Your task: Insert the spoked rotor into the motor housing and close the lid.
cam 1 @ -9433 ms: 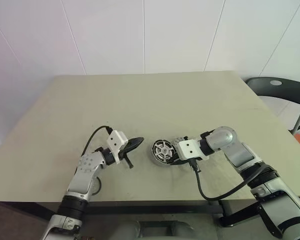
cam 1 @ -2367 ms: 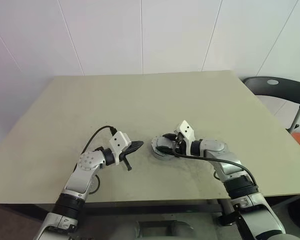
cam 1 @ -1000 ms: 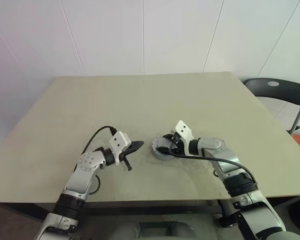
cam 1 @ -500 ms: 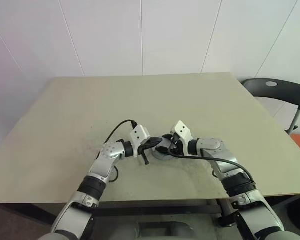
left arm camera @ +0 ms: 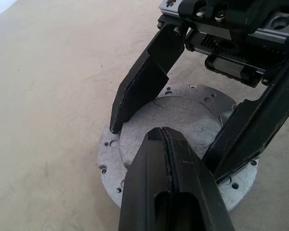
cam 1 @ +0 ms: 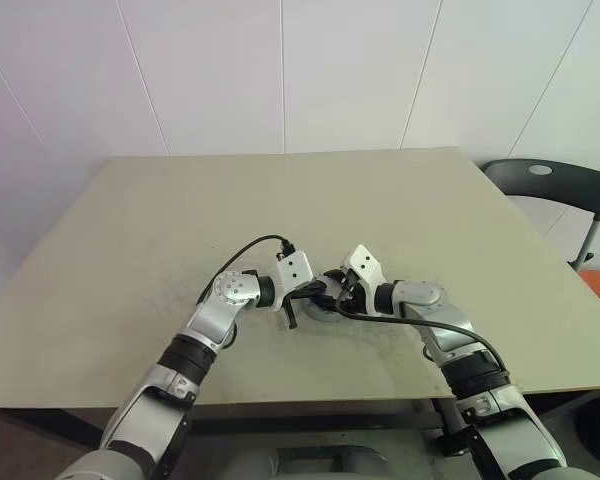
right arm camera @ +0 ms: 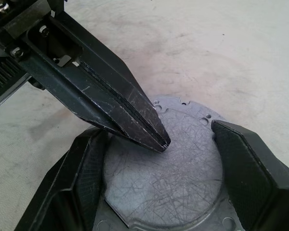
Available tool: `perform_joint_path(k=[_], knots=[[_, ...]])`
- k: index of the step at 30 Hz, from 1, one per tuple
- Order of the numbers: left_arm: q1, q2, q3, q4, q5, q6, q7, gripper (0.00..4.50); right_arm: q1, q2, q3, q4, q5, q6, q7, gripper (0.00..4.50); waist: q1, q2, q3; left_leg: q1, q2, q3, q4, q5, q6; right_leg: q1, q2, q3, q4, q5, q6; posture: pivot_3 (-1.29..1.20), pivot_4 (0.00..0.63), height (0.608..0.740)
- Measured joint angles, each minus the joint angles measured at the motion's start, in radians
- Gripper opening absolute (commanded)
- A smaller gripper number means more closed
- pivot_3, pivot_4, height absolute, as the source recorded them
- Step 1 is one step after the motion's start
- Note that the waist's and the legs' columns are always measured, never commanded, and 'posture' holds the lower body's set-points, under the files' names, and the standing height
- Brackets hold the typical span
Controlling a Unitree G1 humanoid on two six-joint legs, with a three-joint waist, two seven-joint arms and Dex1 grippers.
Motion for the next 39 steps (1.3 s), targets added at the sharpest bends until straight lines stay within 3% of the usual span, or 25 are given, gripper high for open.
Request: perform_joint_path(k=[3,11,16,21,32,39], knots=[[0.019,0.002,0.001,-0.026,-0.004,0.006,-0.002,0.0,0.013,0.002,-0.011,-0.018,0.027,0.018,0.016,4.46,0.001,0.0,0.0,0.0,0.0,0.0,0.0,-0.001,-0.001,0.0,0.0,0.0,0.0,0.002,-0.002,0.0,0.0,0.74],[0.034,0.0,0.015,-0.057,-0.013,0.025,0.007,0.0,0.016,0.01,-0.066,-0.05,0.102,0.126,0.054,4.46,0.002,0.0,0.0,-0.003,0.0,0.0,0.0,-0.002,-0.001,-0.002,0.0,0.0,-0.001,0.001,-0.001,0.0,0.0,0.74],[0.06,-0.001,0.018,-0.094,-0.02,0.029,0.007,0.0,0.02,-0.011,-0.123,-0.055,0.199,0.168,0.142,4.46,0.002,0.0,0.0,-0.015,0.0,0.0,0.002,-0.003,0.001,-0.01,0.0,0.0,-0.001,0.002,-0.001,0.0,0.0,0.74],[0.068,-0.002,0.018,-0.101,-0.02,0.03,0.007,0.0,0.003,-0.035,-0.175,-0.056,0.266,0.183,0.187,4.46,0.003,0.0,0.0,-0.014,0.0,0.0,0.002,-0.005,0.001,-0.009,0.0,0.0,-0.001,0.002,-0.001,0.0,0.0,0.74],[0.068,-0.001,0.018,-0.1,-0.02,0.029,0.005,0.0,-0.046,-0.028,-0.241,0.022,0.286,0.186,0.108,4.46,0.002,0.0,0.0,-0.014,0.0,0.0,0.003,-0.004,0.001,-0.008,0.0,0.0,-0.001,0.002,-0.001,0.0,0.0,0.74],[0.068,-0.002,0.016,-0.103,-0.02,0.026,0.003,0.0,-0.118,-0.091,-0.339,0.219,0.323,0.407,0.026,4.46,0.004,0.001,0.0,-0.014,0.0,0.0,0.002,-0.004,0.001,-0.009,0.0,0.0,-0.002,0.002,-0.002,0.0,0.0,0.74]])
